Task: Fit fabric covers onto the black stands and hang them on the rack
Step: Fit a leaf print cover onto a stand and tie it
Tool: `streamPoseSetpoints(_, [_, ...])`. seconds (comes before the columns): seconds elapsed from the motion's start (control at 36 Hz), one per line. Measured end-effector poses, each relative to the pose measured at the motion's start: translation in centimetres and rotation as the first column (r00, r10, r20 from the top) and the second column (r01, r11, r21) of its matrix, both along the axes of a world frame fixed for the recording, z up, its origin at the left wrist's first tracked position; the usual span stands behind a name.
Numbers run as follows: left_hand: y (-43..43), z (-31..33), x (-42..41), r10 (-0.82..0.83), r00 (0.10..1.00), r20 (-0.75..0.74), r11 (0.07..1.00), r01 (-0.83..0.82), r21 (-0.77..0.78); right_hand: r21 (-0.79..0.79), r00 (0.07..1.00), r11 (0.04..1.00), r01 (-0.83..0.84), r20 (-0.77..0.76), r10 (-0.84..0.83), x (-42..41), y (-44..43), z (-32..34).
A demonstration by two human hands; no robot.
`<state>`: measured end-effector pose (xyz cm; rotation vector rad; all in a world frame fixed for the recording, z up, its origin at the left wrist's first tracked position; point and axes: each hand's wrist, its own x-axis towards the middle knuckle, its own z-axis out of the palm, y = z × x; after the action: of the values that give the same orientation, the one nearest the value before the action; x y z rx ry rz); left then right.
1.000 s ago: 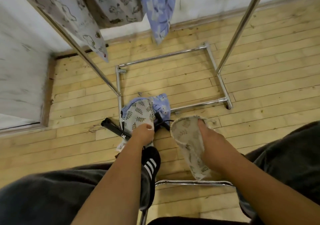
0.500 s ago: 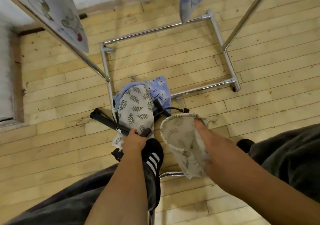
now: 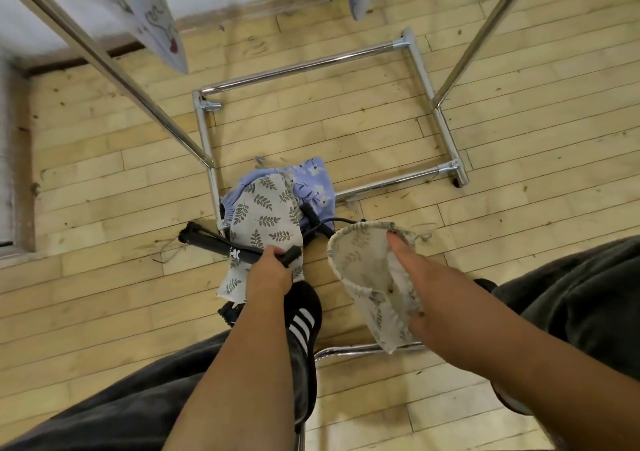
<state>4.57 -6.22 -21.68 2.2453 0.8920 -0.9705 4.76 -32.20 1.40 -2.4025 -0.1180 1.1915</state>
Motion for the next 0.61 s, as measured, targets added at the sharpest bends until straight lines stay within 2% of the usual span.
streamPoseSetpoints(0.36, [-2.0, 9.4, 1.3, -0.154, 0.978, 0.142, 0.988, 0.152, 0.019, -0.074, 0.997, 0.995, -0.072, 0.036, 0.075, 0.0, -2.3, 0.8])
streamPoseSetpoints(0.61, [-4.1, 19.8, 0.8, -0.321, 0.894, 0.311, 0.947, 0.31, 0.085, -0.062, 0.982, 0.988, -0.144, 0.113, 0.151, -1.6, -4.3, 2.6])
